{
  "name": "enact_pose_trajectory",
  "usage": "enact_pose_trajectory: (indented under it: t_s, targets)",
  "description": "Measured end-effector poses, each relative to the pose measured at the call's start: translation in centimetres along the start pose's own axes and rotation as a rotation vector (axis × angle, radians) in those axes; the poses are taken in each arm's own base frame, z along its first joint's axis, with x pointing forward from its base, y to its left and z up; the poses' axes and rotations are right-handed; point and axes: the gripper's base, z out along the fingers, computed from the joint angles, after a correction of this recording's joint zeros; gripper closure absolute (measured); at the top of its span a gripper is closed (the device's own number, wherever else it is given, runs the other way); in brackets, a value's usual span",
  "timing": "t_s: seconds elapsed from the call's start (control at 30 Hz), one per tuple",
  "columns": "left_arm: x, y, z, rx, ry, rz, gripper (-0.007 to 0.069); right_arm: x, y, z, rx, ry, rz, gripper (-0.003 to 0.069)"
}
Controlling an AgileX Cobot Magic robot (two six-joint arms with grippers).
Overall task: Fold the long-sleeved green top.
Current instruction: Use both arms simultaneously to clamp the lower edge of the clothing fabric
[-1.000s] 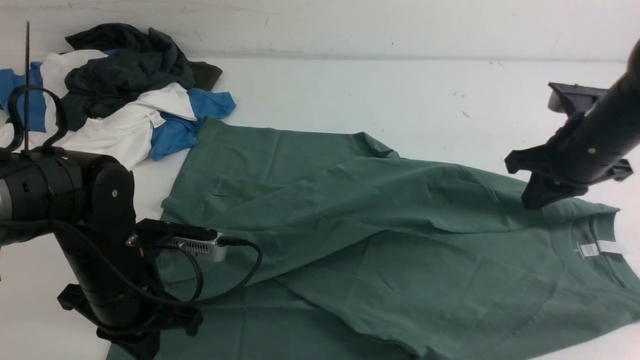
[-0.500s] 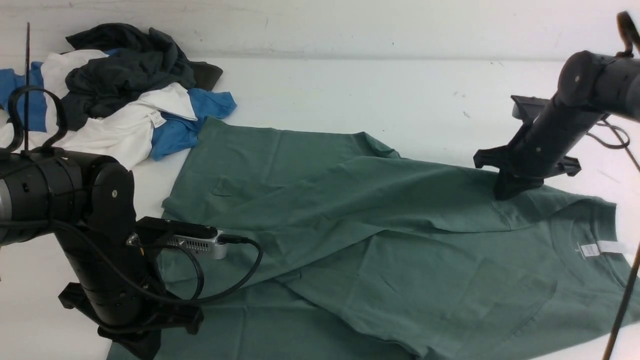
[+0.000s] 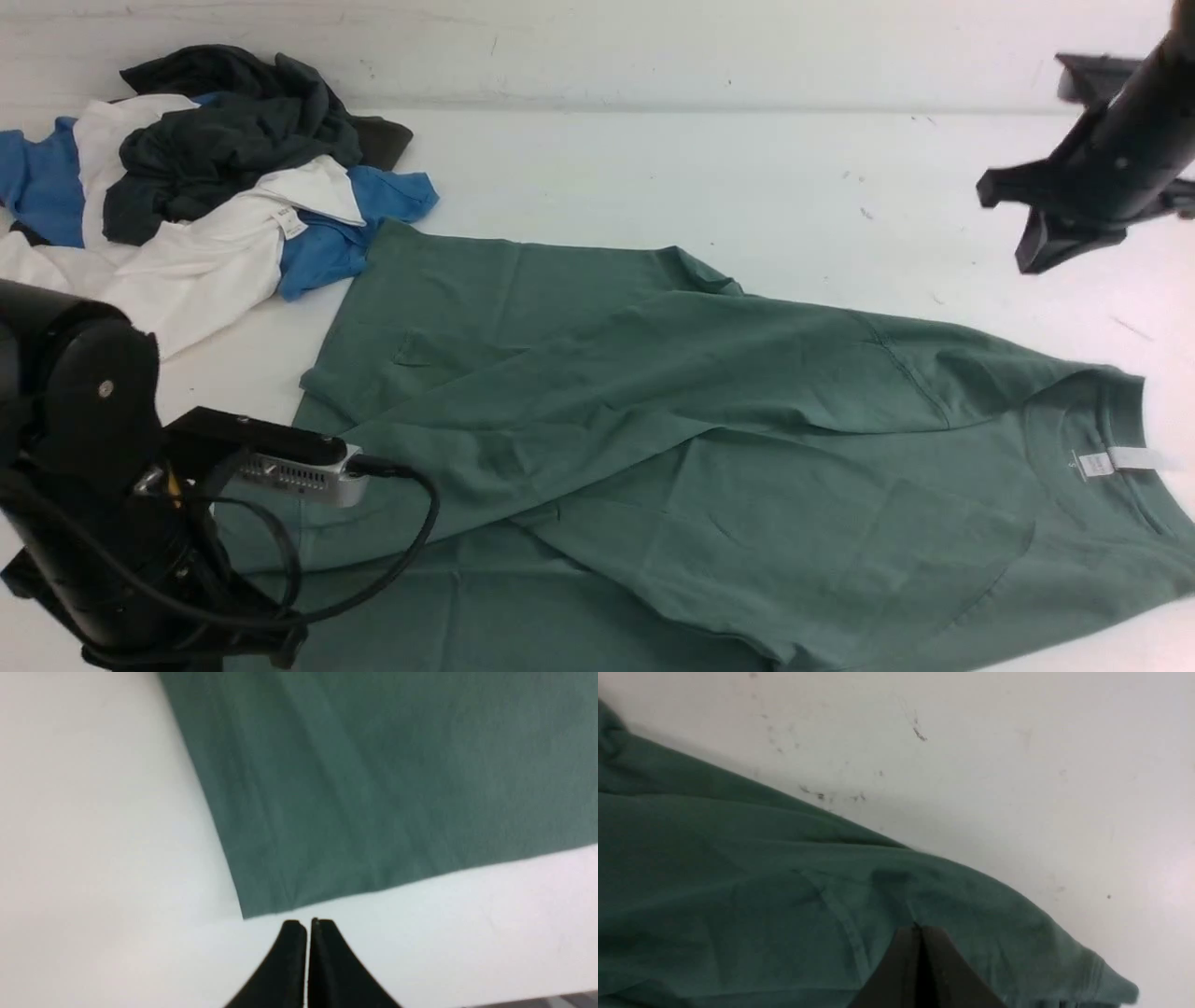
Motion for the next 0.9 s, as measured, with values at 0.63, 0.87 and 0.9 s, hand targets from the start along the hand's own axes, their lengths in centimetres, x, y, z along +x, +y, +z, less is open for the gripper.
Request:
enact_pose_trajectory:
  t_s: [0.63,0.87,0.9]
  targets:
    - [0.4,0.6,4.3,-0.052,-0.027,-0.174,0.0318,19.0,6.3,-13.9,-0.233,-0.059,-0.073,0.067]
    - [-0.3,0.4,6.5,-0.056,0.07,-0.197,0.0235,20.5,6.6,-14.9,-0.246,-0.086,-0.099,0.067]
    - [-0.4,0.4,6.6,-0.058,0.083,-0.198,0.0235,20.5,6.6,-14.9,-0.246,-0.087,-0.099,0.067]
